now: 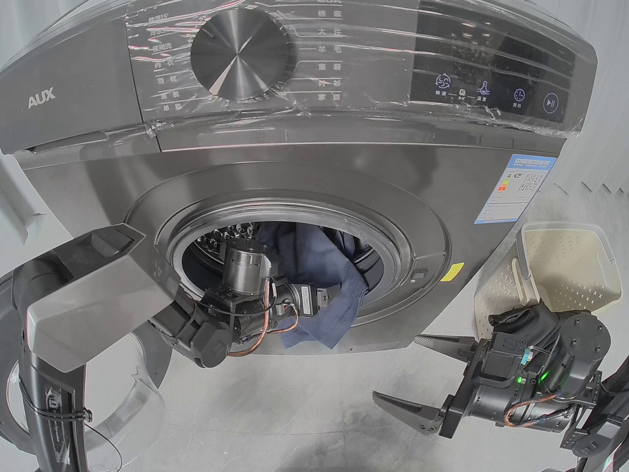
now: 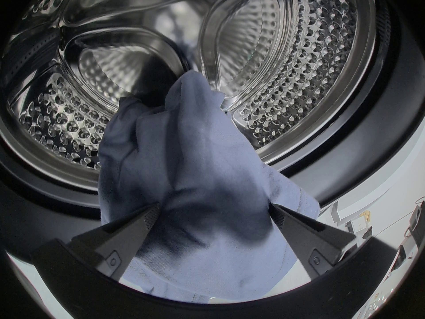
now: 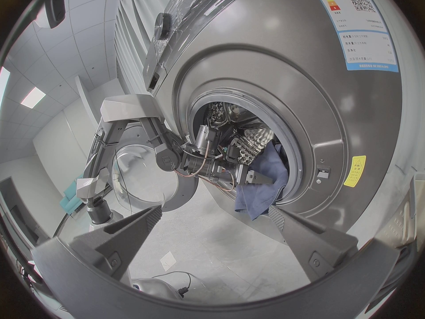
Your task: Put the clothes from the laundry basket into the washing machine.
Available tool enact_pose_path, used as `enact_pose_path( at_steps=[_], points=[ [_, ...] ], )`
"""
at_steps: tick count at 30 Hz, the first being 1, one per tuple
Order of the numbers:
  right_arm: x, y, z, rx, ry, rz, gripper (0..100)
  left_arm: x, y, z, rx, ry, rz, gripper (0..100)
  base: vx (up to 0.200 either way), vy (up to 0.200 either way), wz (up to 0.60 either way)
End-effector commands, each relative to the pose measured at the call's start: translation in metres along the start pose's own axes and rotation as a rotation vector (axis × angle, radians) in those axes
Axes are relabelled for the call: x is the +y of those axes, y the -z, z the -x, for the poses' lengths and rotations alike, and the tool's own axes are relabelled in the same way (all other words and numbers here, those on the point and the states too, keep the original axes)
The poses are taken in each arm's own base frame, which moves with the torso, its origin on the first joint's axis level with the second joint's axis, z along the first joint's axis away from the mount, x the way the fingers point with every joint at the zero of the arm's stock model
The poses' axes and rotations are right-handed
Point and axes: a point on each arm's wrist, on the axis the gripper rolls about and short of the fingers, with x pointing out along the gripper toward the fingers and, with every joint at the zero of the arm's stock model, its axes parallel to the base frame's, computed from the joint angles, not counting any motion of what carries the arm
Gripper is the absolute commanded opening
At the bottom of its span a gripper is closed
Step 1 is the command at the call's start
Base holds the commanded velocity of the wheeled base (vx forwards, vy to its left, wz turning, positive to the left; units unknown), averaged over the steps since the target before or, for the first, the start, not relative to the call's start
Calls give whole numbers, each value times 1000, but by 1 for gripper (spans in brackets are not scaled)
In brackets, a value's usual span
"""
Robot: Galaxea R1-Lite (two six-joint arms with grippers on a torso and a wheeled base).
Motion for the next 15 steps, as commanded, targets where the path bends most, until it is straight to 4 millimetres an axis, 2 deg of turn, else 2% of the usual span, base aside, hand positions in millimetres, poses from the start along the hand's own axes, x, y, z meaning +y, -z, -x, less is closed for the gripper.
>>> enact_pose_path(
  at_steps=[1,4,9,15],
  points=[
    [0,0,0,1,-2,0,100,2,11,-7,30,-5,0,0,0,0,0],
    [0,0,0,1,-1,0,100,3,16,-12,38,-7,0,0,0,0,0],
    [0,0,0,0,-3,0,100,5,8,-17,1,-6,5,0,0,0,0],
    [1,0,0,2,-4,0,100,6,-29,-17,-176,-8,2,0,0,0,0]
  ],
)
